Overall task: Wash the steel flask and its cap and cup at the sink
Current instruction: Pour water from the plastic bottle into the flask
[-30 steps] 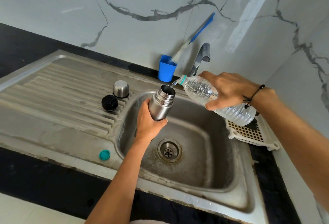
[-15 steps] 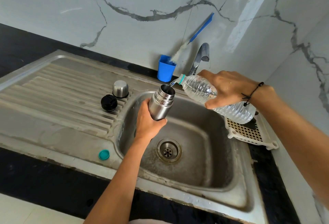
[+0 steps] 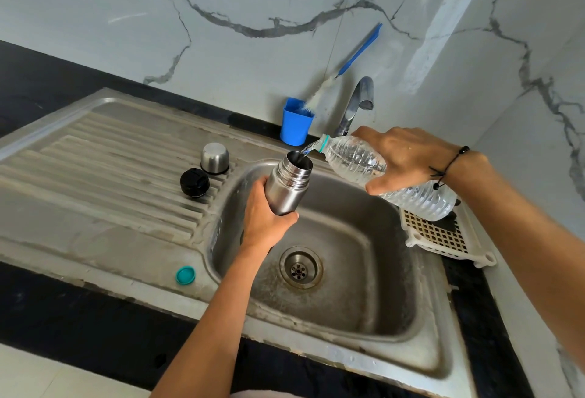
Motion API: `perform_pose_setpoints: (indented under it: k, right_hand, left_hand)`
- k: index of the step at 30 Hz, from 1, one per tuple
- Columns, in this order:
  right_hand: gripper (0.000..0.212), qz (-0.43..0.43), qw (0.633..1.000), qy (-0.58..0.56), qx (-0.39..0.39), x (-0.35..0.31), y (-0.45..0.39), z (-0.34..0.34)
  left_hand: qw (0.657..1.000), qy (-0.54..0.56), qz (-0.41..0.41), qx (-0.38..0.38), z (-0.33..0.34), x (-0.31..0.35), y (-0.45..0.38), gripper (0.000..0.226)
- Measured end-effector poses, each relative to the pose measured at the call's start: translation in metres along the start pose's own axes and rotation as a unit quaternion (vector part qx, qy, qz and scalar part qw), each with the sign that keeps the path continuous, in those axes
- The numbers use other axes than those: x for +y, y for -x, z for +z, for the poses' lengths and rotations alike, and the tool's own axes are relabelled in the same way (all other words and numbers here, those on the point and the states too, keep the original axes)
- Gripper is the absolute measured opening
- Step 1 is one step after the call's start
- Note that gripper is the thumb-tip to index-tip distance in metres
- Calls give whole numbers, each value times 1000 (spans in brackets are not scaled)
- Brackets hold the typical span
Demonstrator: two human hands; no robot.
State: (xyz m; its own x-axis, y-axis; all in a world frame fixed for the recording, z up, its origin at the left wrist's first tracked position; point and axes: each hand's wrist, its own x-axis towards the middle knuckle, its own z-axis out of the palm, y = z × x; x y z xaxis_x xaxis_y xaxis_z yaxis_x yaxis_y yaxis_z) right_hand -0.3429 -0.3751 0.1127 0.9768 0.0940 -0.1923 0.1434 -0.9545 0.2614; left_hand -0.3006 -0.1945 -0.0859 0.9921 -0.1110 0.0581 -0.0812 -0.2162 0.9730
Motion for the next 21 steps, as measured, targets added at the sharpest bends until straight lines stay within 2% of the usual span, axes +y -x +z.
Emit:
perform_pose_setpoints:
  k: [21]
  right_hand:
    - [79, 6, 1000, 14, -13, 1, 0, 4]
  left_hand:
    - [1000, -10, -3, -3, 0, -3, 1, 78]
